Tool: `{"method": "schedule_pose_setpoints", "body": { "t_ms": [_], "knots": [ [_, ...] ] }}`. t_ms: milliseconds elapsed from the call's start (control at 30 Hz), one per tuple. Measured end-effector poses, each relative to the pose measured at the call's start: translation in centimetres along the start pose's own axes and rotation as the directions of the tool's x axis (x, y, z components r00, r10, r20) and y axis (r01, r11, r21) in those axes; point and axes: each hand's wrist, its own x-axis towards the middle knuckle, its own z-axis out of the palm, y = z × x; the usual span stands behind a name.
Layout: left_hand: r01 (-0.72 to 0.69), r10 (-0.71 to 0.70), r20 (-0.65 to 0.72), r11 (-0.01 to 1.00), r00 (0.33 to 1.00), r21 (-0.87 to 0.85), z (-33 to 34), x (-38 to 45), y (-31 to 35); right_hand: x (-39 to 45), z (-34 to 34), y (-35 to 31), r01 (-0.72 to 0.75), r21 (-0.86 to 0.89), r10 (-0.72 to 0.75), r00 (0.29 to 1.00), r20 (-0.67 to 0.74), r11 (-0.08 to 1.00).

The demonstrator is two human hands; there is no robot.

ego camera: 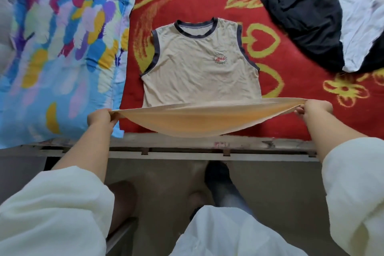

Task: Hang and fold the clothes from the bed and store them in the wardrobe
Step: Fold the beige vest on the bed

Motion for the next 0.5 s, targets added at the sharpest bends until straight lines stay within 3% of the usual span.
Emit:
{"method": "schedule_pose_setpoints", "body": {
  "t_ms": [67, 200, 267, 333, 367, 433, 500],
  "knots": [
    [-0.004, 0.005, 0.008, 0.993, 1.000, -0.117, 1.8, 1.0, 2.1, 0.9, 2.7, -2.0, 0.036, -0.034, -0.035, 0.999, 0.019, 0.999],
    [-0.015, 0.017, 0.051, 0.999, 0.999, -0.038, 6.3, 3.5, 5.5, 2.2, 9.1, -6.0, 0.098, -0.199, -0.070, 0.987, 0.144, 0.975],
    [-0.048, 0.058, -0.055, 0.985, 0.997, 0.167, 9.4, 6.5, 7.6, 2.9, 12.9, -8.5, 0.120, -0.305, -0.056, 0.976, 0.209, 0.945],
    [-0.116, 0.188, -0.159, 0.919, 0.969, 0.377, 11.2, 8.5, 8.8, 3.8, 15.6, -9.9, 0.210, -0.421, -0.110, 0.962, 0.250, 0.882],
    [-0.066, 0.181, -0.190, 0.870, 0.965, 0.489, 12.5, 9.5, 9.5, 4.2, 17.5, -10.6, 0.254, -0.483, -0.136, 0.954, 0.266, 0.838],
    [-0.052, 0.197, -0.240, 0.863, 0.951, 0.502, 14.8, 11.6, 10.4, 4.7, 20.2, -11.7, 0.353, -0.586, -0.208, 0.930, 0.302, 0.729],
    [-0.045, 0.074, -0.203, 0.988, 0.976, 0.145, 17.4, 14.3, 11.7, 5.4, 23.6, -12.6, 0.399, -0.626, -0.263, 0.916, 0.303, 0.670]
  ]
}}
